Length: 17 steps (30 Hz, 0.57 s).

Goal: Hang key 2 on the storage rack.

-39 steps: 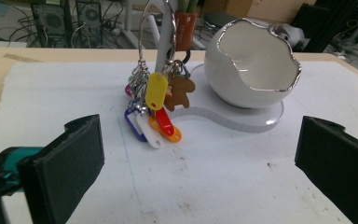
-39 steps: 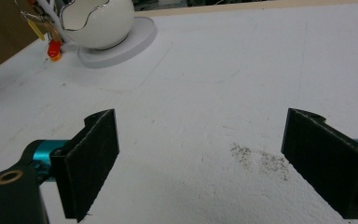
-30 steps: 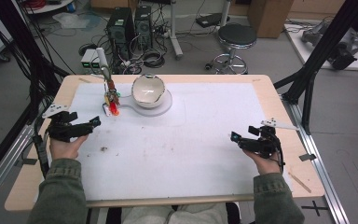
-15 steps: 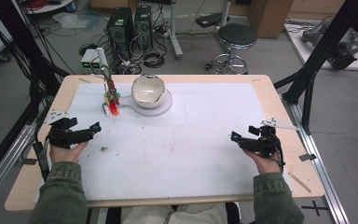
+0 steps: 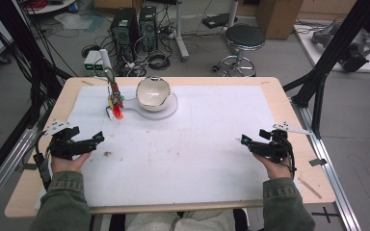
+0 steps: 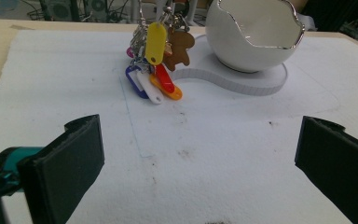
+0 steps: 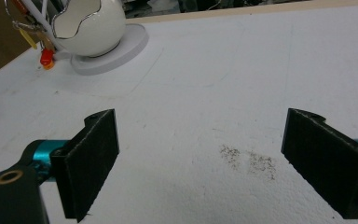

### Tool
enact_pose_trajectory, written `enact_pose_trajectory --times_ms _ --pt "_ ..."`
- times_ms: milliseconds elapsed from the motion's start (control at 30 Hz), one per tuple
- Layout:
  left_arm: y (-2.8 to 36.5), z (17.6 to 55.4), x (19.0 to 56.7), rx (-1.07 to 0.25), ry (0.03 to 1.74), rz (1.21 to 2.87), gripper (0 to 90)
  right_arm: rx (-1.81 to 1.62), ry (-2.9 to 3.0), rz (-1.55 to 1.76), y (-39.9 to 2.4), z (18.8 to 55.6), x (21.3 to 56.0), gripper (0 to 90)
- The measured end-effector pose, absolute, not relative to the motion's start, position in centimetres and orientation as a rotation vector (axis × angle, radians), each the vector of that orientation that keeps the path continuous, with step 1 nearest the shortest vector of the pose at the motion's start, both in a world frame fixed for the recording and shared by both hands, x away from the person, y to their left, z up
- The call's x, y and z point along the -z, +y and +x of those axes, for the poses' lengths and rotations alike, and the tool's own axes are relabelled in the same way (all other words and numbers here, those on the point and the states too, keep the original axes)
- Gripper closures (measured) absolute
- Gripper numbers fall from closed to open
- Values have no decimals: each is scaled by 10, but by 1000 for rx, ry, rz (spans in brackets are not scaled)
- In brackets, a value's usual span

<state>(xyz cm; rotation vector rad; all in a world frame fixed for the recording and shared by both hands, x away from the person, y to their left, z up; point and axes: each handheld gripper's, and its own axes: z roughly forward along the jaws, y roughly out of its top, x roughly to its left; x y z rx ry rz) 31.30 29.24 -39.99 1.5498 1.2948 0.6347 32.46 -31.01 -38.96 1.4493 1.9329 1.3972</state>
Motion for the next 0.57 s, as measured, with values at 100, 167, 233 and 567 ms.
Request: enact_pose_trajectory --times_ms 100,167,233,567 --pt "293 311 401 -634 1296 1546 16 -1394 1927 1454 -310 324 390 102" --pt "294 310 402 -633 1299 1544 17 -1391 1927 1453 -310 324 390 102" --pt "294 309 403 -632 1299 1547 17 -1390 1929 1456 -310 324 390 102" --pt "296 306 405 -632 1294 1524 16 -1381 1920 1455 -310 324 392 102"
